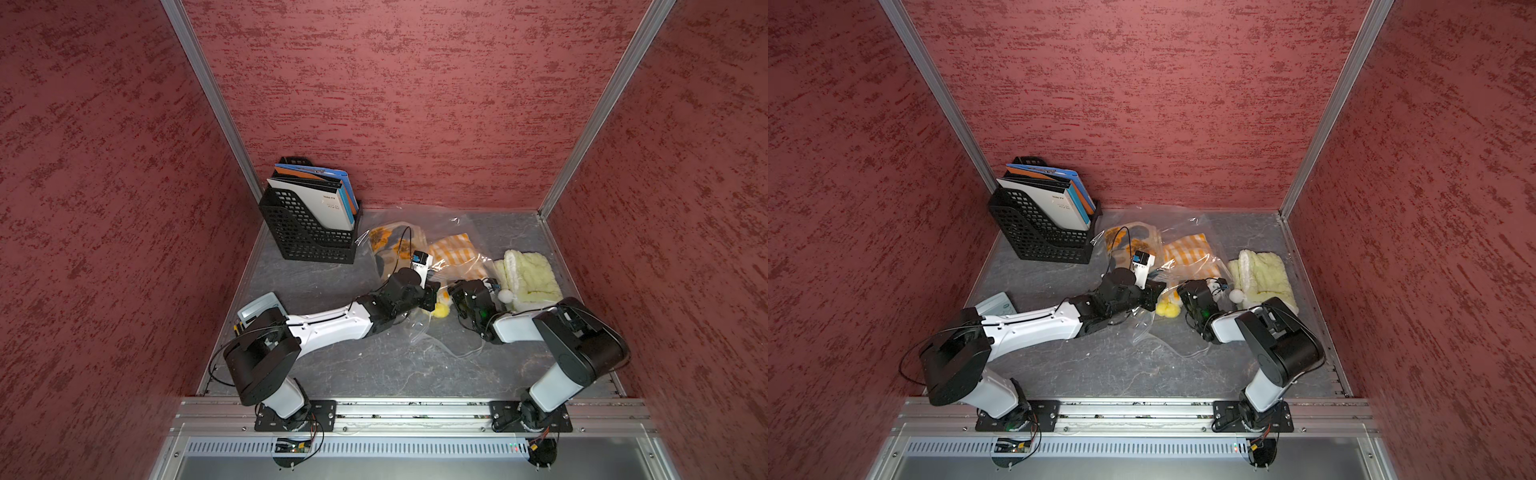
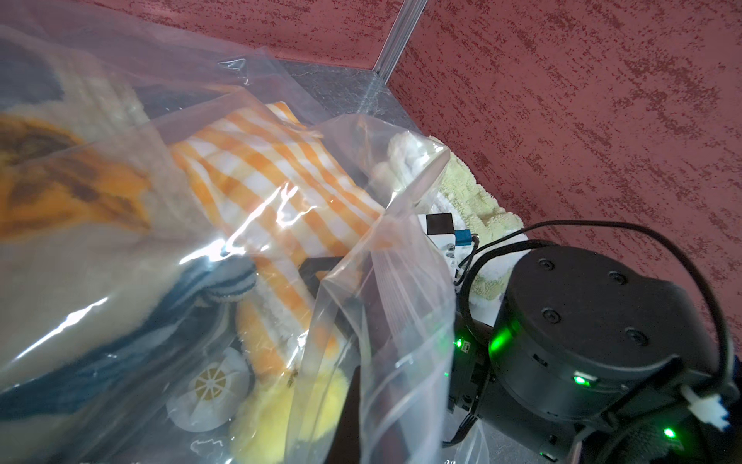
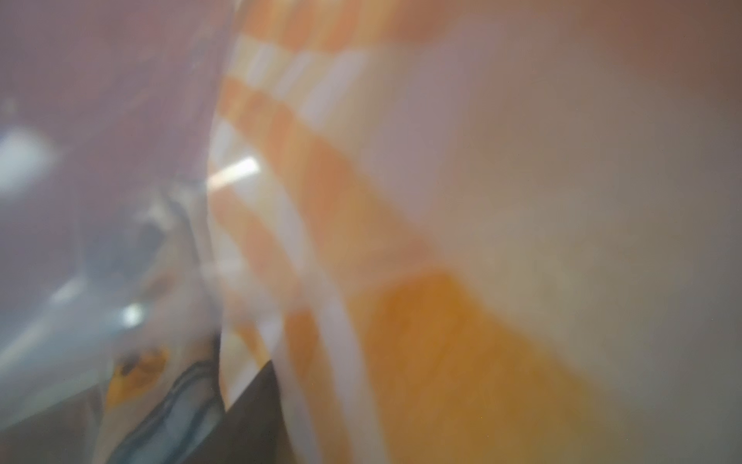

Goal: Take the blanket out of the vacuum bag
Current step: Take out the blanket from the vacuum bag.

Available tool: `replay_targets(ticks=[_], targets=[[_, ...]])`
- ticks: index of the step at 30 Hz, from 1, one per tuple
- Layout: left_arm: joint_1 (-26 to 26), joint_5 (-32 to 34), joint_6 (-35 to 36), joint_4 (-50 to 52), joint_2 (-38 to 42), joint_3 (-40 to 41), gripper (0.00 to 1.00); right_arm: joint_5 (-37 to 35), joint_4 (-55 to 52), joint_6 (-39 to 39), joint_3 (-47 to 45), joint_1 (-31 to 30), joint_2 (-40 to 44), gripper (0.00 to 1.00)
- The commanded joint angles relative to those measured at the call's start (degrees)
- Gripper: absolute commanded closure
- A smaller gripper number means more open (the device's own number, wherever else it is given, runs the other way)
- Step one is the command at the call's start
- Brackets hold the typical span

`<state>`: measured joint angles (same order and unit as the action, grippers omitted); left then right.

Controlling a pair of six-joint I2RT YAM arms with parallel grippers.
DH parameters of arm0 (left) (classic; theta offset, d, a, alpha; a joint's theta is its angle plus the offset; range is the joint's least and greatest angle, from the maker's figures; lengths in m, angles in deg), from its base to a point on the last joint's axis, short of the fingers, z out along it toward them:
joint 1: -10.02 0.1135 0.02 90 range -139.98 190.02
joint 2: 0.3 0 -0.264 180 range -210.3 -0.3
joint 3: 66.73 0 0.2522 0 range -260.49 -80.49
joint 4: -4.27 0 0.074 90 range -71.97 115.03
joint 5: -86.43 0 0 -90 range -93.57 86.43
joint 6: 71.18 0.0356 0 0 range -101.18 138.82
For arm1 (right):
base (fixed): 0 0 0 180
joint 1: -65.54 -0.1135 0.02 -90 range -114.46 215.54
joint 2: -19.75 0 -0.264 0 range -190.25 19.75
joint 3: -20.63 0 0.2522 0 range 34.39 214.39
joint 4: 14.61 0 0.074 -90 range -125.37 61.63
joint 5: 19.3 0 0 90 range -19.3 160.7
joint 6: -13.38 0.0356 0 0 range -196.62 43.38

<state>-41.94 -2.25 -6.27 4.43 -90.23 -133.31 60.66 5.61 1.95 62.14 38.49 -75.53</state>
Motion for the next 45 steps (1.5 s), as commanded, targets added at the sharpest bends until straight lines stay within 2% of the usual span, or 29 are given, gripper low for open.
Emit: replay_targets(ticks=[1,5,14,22,33,40,45], targets=[[0.72,-0.74,0.82,-2.27,0.98,1.1,1.0,-0.7,1.87,0.34,-0.59,1.08,-1.79,0.57],[1.1,-1.23,0.67,-2.17,0.84,0.99,1.0,-0.6,2.56,-1.52,-0.3,1.47,-1.75,0.79],[1.17,0.57,0.82,-0.64,0.22,-0.92,1.0,1.58,-3.88,-8.76,-0.14,2.17,9.51,0.99],[1.43,4.81,0.17,0.46,-0.75,-3.57,1.0,7.29,-10.41,-7.93,-2.55,2.68,20.2,1.0],[1.19,5.85,-0.43,0.5,-3.65,-5.8,1.0,14.39,-24.02,-6.23,-11.26,2.73,40.53,1.0],[0.99,6.55,-1.08,-0.37,-5.77,-5.61,1.0,20.66,-34.32,-7.95,-12.11,2.7,53.48,1.0],[1.12,7.68,-0.98,-0.14,-6.75,-5.85,1.0,24.13,-40.65,-9.36,-10.34,2.69,59.82,1.0]])
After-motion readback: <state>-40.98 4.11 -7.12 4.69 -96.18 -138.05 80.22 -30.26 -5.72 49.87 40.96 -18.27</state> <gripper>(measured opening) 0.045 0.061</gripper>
